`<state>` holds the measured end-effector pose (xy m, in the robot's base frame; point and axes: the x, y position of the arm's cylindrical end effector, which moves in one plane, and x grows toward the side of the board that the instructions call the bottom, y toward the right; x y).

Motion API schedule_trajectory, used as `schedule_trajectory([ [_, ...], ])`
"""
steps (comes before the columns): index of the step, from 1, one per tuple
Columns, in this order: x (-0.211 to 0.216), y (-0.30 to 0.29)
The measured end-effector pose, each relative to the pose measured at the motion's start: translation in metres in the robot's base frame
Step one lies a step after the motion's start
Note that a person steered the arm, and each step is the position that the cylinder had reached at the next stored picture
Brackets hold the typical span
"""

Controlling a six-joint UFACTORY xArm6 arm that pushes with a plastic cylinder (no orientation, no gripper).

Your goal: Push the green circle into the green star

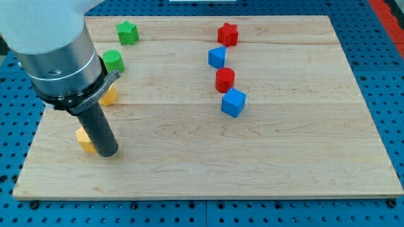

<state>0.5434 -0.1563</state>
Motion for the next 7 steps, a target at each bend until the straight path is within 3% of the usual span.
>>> schedule_trajectory([
  [7,0.000,0.022],
])
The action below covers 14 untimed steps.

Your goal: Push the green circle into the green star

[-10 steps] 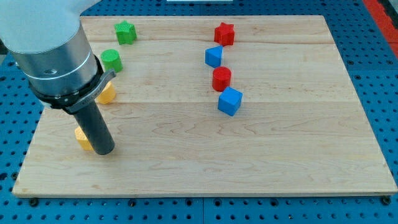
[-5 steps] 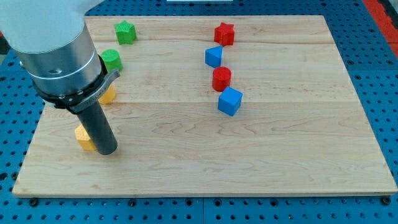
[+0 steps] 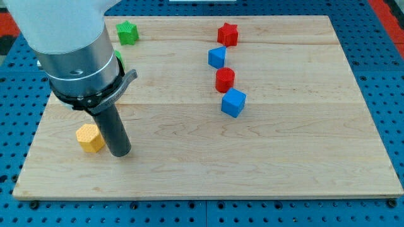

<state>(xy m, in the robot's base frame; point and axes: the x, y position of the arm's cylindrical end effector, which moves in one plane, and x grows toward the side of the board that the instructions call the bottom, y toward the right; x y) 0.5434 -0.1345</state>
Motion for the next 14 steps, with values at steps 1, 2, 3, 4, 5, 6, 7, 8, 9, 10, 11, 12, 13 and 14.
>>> schedule_trajectory([
  [1,0.000,0.010],
  [2,0.000,0.017],
  [3,0.000,0.028],
  [4,0.000,0.036],
  [5,0.000,0.047],
  [6,0.000,0.059],
  [7,0.000,0.070],
  [8,0.000,0.073],
  [9,0.000,0.073],
  [10,-0.014,0.090],
  [11,-0.032,0.093],
  [12,-0.032,0.093],
  [13,-0.032,0.093],
  [14,-0.031,0.097],
])
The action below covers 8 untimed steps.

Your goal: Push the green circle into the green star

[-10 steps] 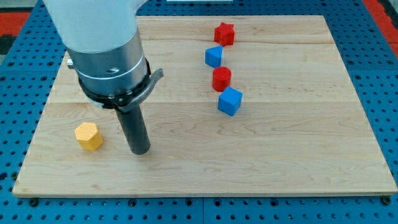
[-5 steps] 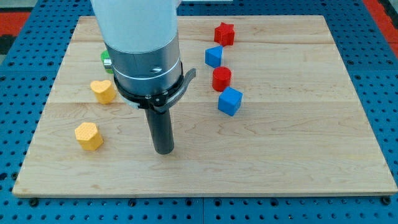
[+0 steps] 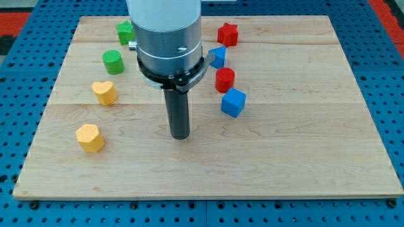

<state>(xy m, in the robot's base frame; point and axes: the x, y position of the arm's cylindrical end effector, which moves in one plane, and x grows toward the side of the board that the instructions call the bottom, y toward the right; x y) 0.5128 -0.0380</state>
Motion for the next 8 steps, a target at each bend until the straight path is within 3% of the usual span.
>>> schedule_trajectory([
  [2,0.034,0.036],
  [3,0.029,0.048],
  [4,0.011,0.025],
  [6,-0.072,-0.111],
  [8,-0.109,-0.118],
])
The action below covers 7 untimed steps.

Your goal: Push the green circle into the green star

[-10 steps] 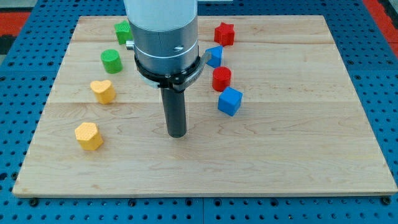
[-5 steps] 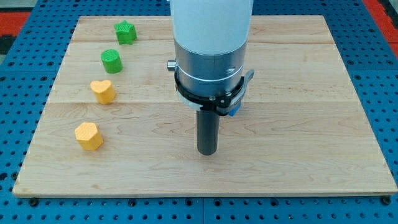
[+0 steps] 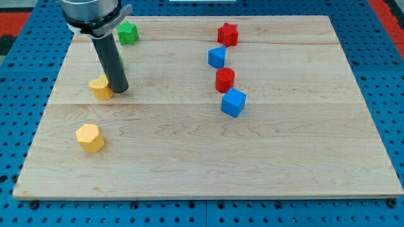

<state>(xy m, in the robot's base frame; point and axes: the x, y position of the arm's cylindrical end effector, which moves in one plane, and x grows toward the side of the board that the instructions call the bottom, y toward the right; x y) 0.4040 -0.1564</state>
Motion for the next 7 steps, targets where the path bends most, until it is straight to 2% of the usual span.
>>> schedule_trajectory([
  [2,-0.014,-0.012],
  [3,-0.045,-0.041],
  [4,-0.083,0.008],
  [5,-0.096,0.035],
  [6,-0.085,-0.045],
  [7,-0.095,-0.107],
])
